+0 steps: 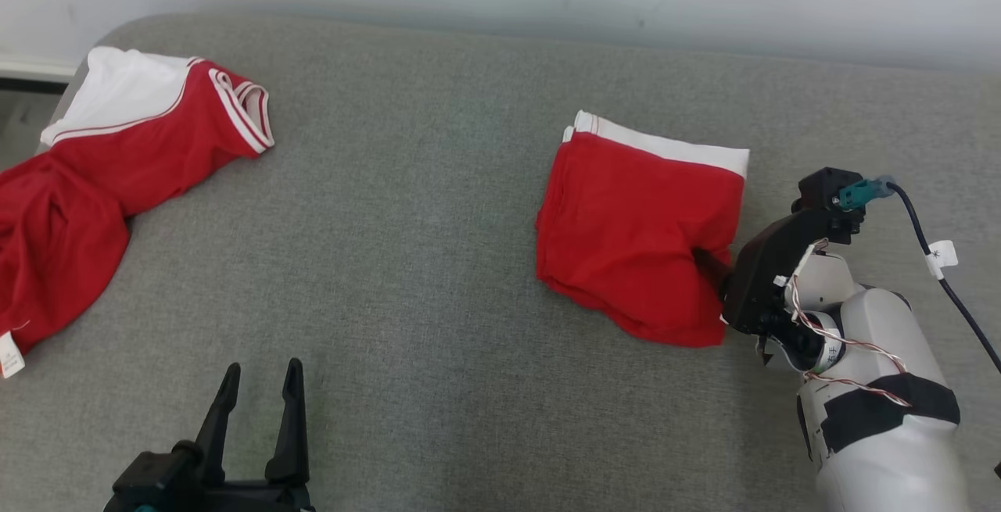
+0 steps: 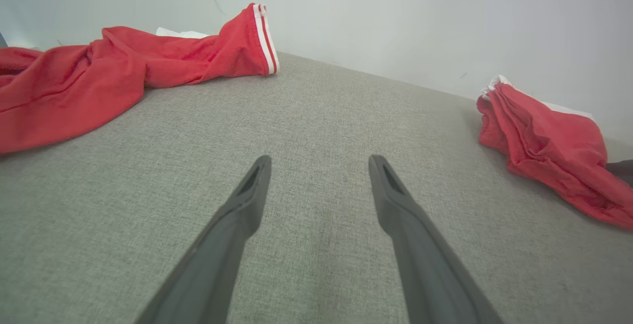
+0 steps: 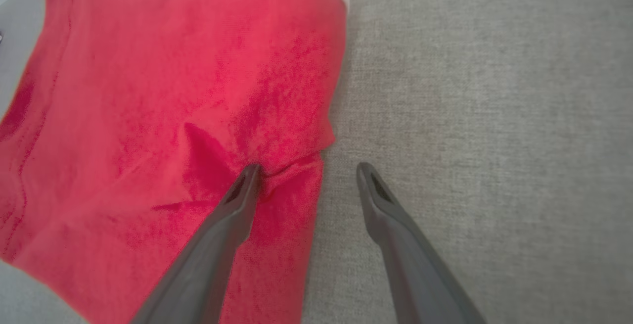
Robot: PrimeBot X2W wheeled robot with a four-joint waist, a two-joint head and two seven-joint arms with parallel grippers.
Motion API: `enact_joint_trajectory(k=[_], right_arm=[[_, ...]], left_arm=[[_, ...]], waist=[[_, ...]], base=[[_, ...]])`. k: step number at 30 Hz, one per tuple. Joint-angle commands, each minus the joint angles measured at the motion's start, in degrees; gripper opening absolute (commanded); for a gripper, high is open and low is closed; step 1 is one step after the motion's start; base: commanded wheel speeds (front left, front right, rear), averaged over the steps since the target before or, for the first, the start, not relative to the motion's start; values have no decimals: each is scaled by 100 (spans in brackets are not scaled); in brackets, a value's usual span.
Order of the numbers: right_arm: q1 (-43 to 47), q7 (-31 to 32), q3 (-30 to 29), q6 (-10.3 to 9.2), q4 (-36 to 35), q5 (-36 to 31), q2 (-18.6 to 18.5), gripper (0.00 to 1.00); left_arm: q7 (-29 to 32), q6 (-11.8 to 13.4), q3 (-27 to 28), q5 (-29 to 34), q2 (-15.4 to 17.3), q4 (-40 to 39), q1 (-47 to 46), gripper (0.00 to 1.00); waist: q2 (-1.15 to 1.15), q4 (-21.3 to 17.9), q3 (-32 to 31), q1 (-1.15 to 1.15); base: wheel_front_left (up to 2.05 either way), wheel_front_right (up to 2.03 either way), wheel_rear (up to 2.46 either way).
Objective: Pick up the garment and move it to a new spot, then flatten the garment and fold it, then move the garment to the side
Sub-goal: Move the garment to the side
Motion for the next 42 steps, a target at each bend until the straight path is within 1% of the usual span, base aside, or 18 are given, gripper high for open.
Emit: enact_joint_trajectory(k=[1, 5, 6, 7, 9, 10, 13, 14, 15, 17, 19, 24, 25, 28, 30, 31, 36, 42], right_arm=[[-83, -63, 22, -12, 84, -18, 4, 100], [-165, -249, 172, -12, 568, 83, 8, 100], [-189, -283, 227, -12, 674, 92, 15, 96], [-198, -310, 257, -12, 752, 64, 17, 47], [-204, -382, 324, -12, 839, -34, 21, 4], [-190, -386, 353, -12, 846, -92, 21, 0], [-91, -424, 360, -13, 712, -256, -4, 0], [8, -328, 327, -18, 353, -483, -29, 0], [157, -136, 326, -15, -249, -826, -15, 0], [286, 50, 369, -13, -731, -1092, -80, 0], [457, 277, 442, -13, -1176, -1221, -258, 0], [772, 680, 599, -13, -2057, -1216, -915, 0], [772, 680, 599, -13, -2057, -1216, -915, 0], [765, 637, 763, -13, -2237, -1178, -1305, 0], [616, 483, 922, -13, -2188, -1129, -1549, 0], [534, 400, 1022, -13, -2101, -1113, -1664, 0], [-181, -29, 1383, -13, -1515, -1065, -1951, 0], [-942, -734, 1528, -13, -850, -1345, -2259, 0]], left_arm=[[-23, -10, -19, -15, -12, -20, -116, 100], [-23, -9, -72, -35, 5, -23, -174, 100], [-23, -10, -69, -41, 13, -25, -198, 100], [-23, -10, -72, -51, 16, -23, -218, 100], [-23, -10, -77, -62, 19, -17, -232, 100], [-23, -10, -84, -69, 20, -11, -218, 100], [-23, -4, -58, -77, 35, -20, -197, 100], [-23, -4, -7, -51, 44, -80, -165, 100], [-23, -4, 53, -51, 75, -142, -189, 100], [-23, -4, 102, -43, 97, -217, -225, 100], [-23, -4, 154, -29, 139, -292, -271, 100], [-23, -4, 206, 59, 236, -563, -364, 100], [-23, -4, 206, 59, 236, -563, -364, 100], [-21, -4, 137, 141, 347, -757, -436, 100], [30, -3, 30, 198, 439, -916, -539, 100], [68, -3, -44, 232, 485, -975, -575, 100], [380, -3, -371, 359, 754, -1539, -791, 100], [757, -3, -676, 417, 1055, -2189, -1000, 100]], waist=[[-1, 105, 132, -1], [-1, 86, 230, -1], [-1, 63, 254, -1], [-1, 36, 268, -1], [-1, -33, 278, -1], [-1, -73, 271, -1], [-1, -248, 230, -1], [-1, -479, 206, -1], [-1, -728, 230, -1], [-1, -897, 271, -1], [-1, -1062, 334, -1], [-1, -1485, 575, -1], [-1, -1485, 575, -1], [-1, -1787, 770, -1], [-1, -1988, 913, -1], [-1, -2088, 983, -1], [-1, -2618, 1444, -1], [-1, -2942, 1925, -1]], base=[[0, 0, 0], [0, 0, 0], [0, 0, 0], [0, 0, 0], [0, 0, 0], [0, 0, 0], [0, 0, 0], [0, 0, 0], [0, 0, 0], [0, 0, 0], [0, 0, 0], [0, 0, 0], [0, 0, 0], [0, 0, 0], [0, 0, 0], [0, 0, 0], [0, 0, 0], [0, 0, 0]])
